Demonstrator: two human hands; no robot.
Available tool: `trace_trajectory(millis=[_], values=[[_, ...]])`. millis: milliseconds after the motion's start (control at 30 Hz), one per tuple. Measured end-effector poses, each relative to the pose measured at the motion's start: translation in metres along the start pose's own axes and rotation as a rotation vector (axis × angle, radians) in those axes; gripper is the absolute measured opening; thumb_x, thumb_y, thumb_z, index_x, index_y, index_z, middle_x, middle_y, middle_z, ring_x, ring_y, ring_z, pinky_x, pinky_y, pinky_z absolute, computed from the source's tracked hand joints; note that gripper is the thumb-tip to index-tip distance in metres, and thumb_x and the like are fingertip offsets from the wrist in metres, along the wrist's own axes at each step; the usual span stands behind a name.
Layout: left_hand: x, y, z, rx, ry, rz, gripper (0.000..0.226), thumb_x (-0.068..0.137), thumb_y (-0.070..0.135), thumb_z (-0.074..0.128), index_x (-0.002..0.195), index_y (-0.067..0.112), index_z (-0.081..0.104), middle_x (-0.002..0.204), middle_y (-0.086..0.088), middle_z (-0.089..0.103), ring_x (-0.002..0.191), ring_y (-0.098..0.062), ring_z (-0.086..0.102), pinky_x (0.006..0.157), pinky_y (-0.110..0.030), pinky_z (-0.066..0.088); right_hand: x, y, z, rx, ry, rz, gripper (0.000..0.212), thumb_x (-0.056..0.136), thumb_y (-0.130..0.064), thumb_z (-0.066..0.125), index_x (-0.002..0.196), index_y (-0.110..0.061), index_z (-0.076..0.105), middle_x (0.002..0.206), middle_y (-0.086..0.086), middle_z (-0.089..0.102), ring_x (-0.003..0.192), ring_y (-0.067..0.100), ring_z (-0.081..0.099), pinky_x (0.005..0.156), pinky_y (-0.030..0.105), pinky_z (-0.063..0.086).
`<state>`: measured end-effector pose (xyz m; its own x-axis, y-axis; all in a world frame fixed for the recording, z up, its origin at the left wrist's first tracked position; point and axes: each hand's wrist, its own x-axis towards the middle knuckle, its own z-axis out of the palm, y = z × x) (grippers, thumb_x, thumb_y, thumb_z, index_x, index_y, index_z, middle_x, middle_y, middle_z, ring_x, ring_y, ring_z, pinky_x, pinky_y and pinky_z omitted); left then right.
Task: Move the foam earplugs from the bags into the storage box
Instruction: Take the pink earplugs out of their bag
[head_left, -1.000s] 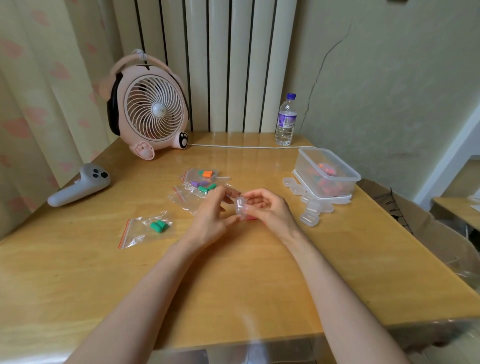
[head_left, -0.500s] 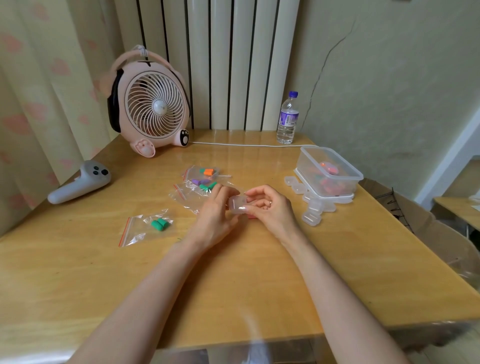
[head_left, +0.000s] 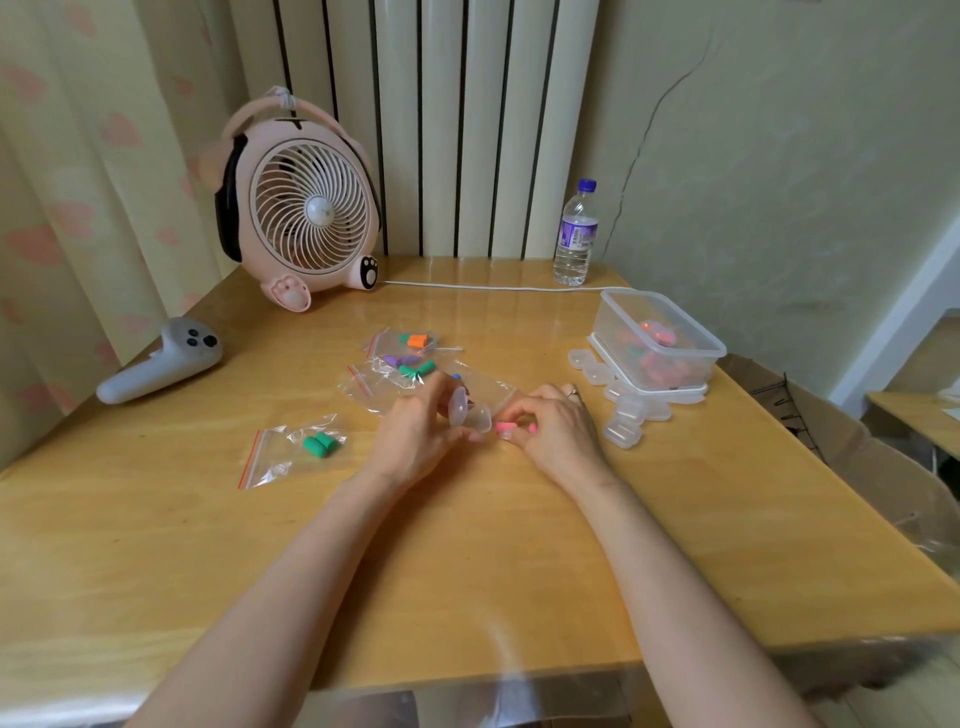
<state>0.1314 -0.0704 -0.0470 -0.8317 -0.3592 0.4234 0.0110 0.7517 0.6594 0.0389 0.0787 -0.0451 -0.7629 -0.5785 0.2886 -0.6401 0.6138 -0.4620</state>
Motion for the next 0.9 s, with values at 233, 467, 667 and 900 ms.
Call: trace_trajectory(millis=[233, 467, 667, 900], values=[[-0.001, -0.003, 0.001, -0.033, -0.027, -0.038, 0.050, 0.067, 0.024, 0.082, 0.102, 0.009, 0.050, 0.098, -0.004, 0.067, 0.088, -0.027, 0.062, 0.077, -0.038, 0.050, 0.000, -0.008, -0.004, 0.251, 0.196, -0.055, 0.010, 0.077, -0.033, 0.074, 0.080, -0.024, 0.073, 0.092, -0.006, 0.064, 0.092, 0.016, 0.046, 0.082, 0.022, 0.036], [-0.002, 0.002, -0.001, -0.060, -0.073, -0.026, 0.045, 0.067, 0.022, 0.083, 0.097, 0.011, 0.051, 0.082, 0.003, 0.059, 0.068, -0.010, 0.055, 0.058, -0.008, 0.039, -0.003, -0.018, 0.005, 0.161, 0.080, -0.160, 0.016, 0.078, -0.030, 0.073, 0.093, -0.024, 0.075, 0.098, -0.004, 0.064, 0.096, 0.017, 0.047, 0.090, 0.027, 0.038], [-0.003, 0.002, 0.000, -0.054, -0.056, -0.028, 0.041, 0.072, 0.026, 0.079, 0.098, 0.011, 0.052, 0.086, 0.001, 0.059, 0.074, -0.015, 0.057, 0.061, -0.016, 0.041, -0.001, 0.000, -0.013, 0.003, 0.076, 0.095, 0.014, 0.081, -0.031, 0.070, 0.094, -0.027, 0.069, 0.095, -0.005, 0.058, 0.100, 0.019, 0.052, 0.080, 0.025, 0.039], [-0.002, 0.000, 0.000, -0.038, -0.070, -0.026, 0.045, 0.071, 0.032, 0.079, 0.099, 0.009, 0.053, 0.088, 0.000, 0.061, 0.078, -0.018, 0.058, 0.067, -0.023, 0.045, 0.003, 0.003, -0.009, 0.126, 0.067, 0.170, 0.021, 0.083, -0.005, 0.057, 0.092, -0.015, 0.073, 0.091, 0.002, 0.052, 0.082, 0.018, 0.055, 0.080, 0.020, 0.039]])
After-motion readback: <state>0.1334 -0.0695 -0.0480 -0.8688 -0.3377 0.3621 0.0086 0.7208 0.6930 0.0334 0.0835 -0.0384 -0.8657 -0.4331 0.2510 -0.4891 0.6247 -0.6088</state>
